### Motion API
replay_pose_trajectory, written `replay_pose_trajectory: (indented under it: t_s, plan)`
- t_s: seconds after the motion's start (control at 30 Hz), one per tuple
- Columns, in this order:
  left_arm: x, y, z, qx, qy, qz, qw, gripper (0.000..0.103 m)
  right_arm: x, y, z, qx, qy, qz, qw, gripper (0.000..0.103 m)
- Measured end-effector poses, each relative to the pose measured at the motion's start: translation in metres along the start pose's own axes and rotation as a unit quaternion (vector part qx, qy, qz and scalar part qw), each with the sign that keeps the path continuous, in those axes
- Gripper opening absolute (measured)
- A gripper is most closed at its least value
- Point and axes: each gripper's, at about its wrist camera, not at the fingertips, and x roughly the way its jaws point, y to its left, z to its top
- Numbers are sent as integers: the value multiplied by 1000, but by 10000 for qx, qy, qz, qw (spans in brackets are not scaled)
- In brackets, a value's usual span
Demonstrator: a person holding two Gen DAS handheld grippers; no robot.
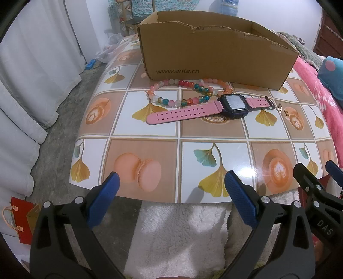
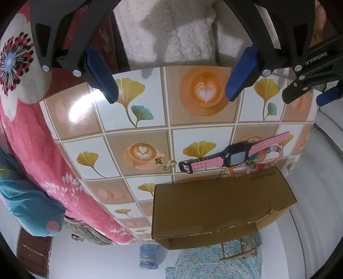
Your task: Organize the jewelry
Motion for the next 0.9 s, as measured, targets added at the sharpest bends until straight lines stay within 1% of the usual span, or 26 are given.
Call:
replay_pose_trajectory:
  t_s: [0.9]
  plan:
    - [1,1,1,-8,5,-5,10000,95,2,0,-1,-35,32,-23,10000,97]
